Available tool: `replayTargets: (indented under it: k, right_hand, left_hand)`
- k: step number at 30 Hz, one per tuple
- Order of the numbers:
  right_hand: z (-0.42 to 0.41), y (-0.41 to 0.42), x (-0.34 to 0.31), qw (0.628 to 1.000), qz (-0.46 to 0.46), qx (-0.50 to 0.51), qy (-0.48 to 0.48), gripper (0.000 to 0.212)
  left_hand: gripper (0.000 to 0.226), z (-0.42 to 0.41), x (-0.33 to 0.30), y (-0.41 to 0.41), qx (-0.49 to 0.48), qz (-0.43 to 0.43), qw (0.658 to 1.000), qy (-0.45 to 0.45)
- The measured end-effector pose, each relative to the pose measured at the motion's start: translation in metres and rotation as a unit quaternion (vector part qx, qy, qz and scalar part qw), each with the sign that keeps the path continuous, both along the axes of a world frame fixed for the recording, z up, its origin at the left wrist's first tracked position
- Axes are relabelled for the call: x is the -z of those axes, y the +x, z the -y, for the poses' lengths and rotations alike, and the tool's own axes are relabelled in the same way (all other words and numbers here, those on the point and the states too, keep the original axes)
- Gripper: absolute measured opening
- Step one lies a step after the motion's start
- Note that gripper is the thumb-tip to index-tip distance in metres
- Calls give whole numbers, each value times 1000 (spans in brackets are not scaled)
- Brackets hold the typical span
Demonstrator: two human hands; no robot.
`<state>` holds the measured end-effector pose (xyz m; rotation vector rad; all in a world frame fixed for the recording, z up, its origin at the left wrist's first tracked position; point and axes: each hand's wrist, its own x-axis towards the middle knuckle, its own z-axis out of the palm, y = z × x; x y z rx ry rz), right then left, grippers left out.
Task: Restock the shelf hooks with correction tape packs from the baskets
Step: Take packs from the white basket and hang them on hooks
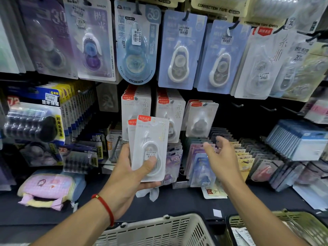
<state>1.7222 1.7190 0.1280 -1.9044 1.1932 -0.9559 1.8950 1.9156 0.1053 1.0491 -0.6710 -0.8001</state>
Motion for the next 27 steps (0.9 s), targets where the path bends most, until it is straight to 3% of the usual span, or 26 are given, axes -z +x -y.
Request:
replayTargets:
  k: [3,4,6,8,14,18,21,27]
  right_hand:
    - [-29,10,1,988,28,-152,-9,22]
    - [-41,15,3,978,23,-206,-6,16]
    - [-62,24,9,963,38,-265,28,25]
    - [-70,28,14,965,59,-255,35,32]
    - [-64,19,9,960,156,-217,77,18]
    - [-41,8,-4,963,235,-117,57,18]
    - [-20,2,-11,961,262,-67,55,24]
    - [-4,2,-9,962,256,-78,49,55]
  left_hand:
    - [54,1,-2,-6,-1,16,1000,10]
    - [57,1,-2,-8,0,23,1000,14]
    - [62,1,-4,-12,3,31,999,17]
    - [63,0,-5,-13,2,34,999,17]
    - [53,-3,-8,-14,36,12,999,10]
    - [44,-1,-6,-9,20,-13,1000,5]
    - [55,1,-3,-5,16,5,1000,18]
    - [59,2,2,-2,7,11,1000,22]
